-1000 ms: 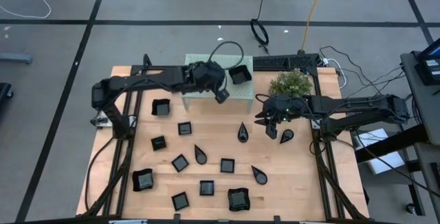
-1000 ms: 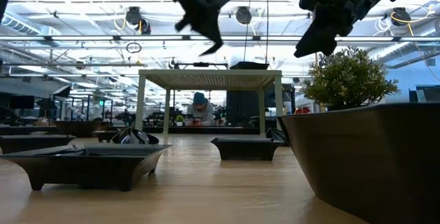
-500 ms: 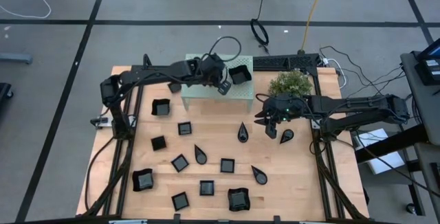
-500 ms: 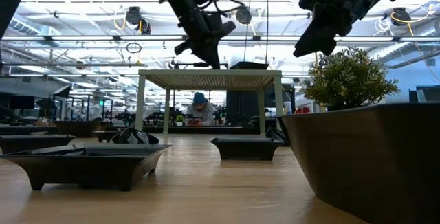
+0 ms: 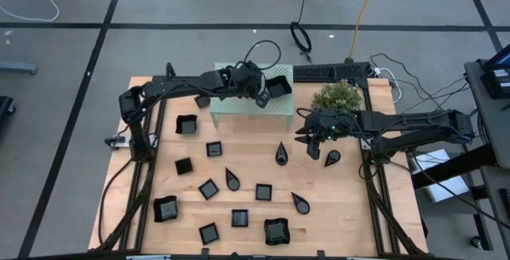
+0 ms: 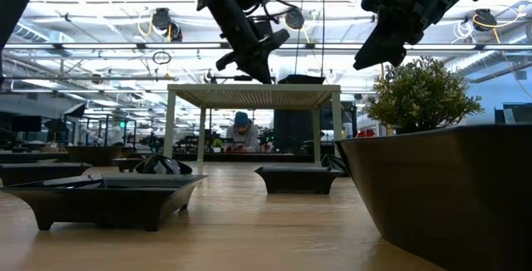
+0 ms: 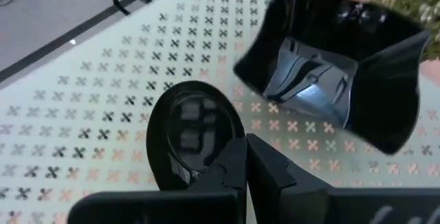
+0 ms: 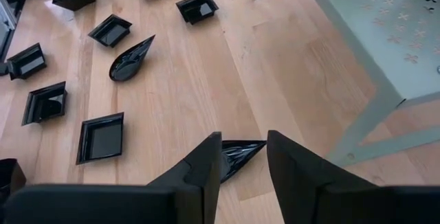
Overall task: Pick & Place Mini shaped plates
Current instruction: Put the black drop-shaped plate on the shelf, then stack the black drop-shaped plate on top of the other black drop-shaped plate on the shelf
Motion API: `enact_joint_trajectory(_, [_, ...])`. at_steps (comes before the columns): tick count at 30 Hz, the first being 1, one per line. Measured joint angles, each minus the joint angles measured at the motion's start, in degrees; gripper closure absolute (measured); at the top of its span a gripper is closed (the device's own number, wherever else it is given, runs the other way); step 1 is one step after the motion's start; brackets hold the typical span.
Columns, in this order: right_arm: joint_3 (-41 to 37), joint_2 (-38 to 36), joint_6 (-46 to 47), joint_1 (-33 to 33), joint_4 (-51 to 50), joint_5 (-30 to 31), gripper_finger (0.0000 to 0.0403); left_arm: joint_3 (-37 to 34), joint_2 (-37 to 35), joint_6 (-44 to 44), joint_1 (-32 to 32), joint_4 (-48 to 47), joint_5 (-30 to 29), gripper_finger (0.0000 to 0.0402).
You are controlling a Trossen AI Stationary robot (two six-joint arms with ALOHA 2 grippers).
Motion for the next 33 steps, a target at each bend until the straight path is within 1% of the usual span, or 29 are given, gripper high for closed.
enact_joint_trajectory(3, [0.0,0.0,0.0,0.0,0.1,0.0,0.0298,0.0,0.3,0.0,-0.1,1.4,-0.3,0.0392])
enact_joint_trajectory(8, [0.0,0.0,0.1,0.0,0.2,0.0,0.0298,0.0,0.4,0.0,-0.1,2.2,-0.8,0.0398])
enact_joint_trajectory(13, [0.0,0.0,0.4,0.0,0.2,0.0,0.0298,0.0,0.4,0.2,-0.1,2.5,-1.0,0.0379])
enact_joint_trajectory(15, [0.0,0.0,0.4,0.0,0.2,0.0,0.0298,0.0,0.4,1.5,-0.1,2.5,-1.0,0.037])
enact_joint_trajectory(19, [0.0,0.0,0.4,0.0,0.2,0.0,0.0298,0.0,0.4,2.4,-0.1,2.5,-1.5,0.0343])
enact_joint_trajectory(24, [0.0,0.0,0.4,0.0,0.2,0.0,0.0298,0.4,0.2,2.8,-0.1,1.8,-1.5,0.0295])
enact_joint_trajectory(26, [0.0,0.0,0.4,0.0,0.2,0.0,0.0298,1.2,-0.4,4.8,-0.1,1.6,-1.5,0.0277])
enact_joint_trajectory(30, [0.0,0.0,0.4,0.0,0.1,0.0,0.0298,2.8,-3.0,8.2,-0.5,0.5,-1.2,0.025])
enact_joint_trajectory(33, [0.0,0.0,0.4,0.0,-0.8,0.0,0.0298,2.9,-6.2,8.8,-1.7,-1.5,0.5,0.0244])
